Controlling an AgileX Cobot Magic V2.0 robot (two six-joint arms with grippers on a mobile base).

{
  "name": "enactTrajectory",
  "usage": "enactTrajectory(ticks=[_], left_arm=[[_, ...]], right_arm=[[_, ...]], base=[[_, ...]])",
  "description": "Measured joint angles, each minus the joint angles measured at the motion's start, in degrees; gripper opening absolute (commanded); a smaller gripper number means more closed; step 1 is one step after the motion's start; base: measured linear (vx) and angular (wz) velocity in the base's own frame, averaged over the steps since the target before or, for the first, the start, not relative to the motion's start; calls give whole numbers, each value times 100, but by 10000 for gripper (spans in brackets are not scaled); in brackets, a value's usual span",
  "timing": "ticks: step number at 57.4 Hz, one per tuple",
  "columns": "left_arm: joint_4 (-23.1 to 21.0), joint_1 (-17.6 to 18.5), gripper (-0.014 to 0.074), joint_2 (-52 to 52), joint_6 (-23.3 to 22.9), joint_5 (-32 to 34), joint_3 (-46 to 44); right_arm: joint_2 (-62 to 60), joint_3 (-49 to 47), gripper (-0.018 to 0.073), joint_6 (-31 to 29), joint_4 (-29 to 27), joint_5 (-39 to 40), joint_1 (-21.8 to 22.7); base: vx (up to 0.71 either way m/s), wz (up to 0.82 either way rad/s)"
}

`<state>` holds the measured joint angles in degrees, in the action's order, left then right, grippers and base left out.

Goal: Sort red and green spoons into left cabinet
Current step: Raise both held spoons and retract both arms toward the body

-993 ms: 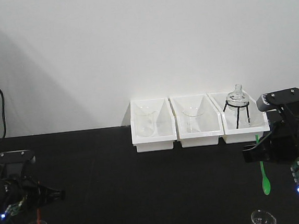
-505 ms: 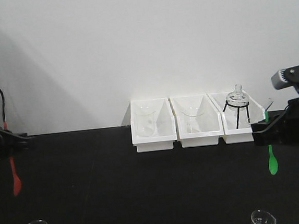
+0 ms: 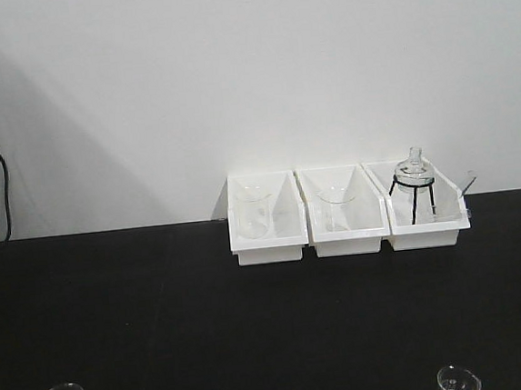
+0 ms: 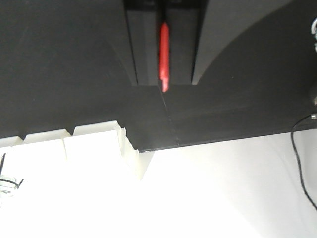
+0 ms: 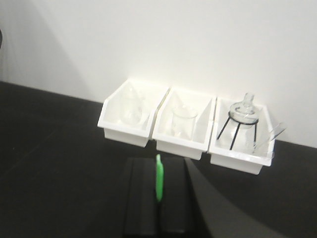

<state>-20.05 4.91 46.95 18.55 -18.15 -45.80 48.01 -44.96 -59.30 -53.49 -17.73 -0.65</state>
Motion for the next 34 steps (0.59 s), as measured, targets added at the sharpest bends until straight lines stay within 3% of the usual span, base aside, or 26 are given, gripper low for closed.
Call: enactTrajectory(ticks=[14,34], left_arm=[[281,0,-1,-790,146,595,685],[318,0,-1,-872,169,537,734]], right_arm=[[-731,580,-3,-276,-206,313,0],[-874,621,-3,-328,-224,273,0]], base=[[0,0],[0,0]])
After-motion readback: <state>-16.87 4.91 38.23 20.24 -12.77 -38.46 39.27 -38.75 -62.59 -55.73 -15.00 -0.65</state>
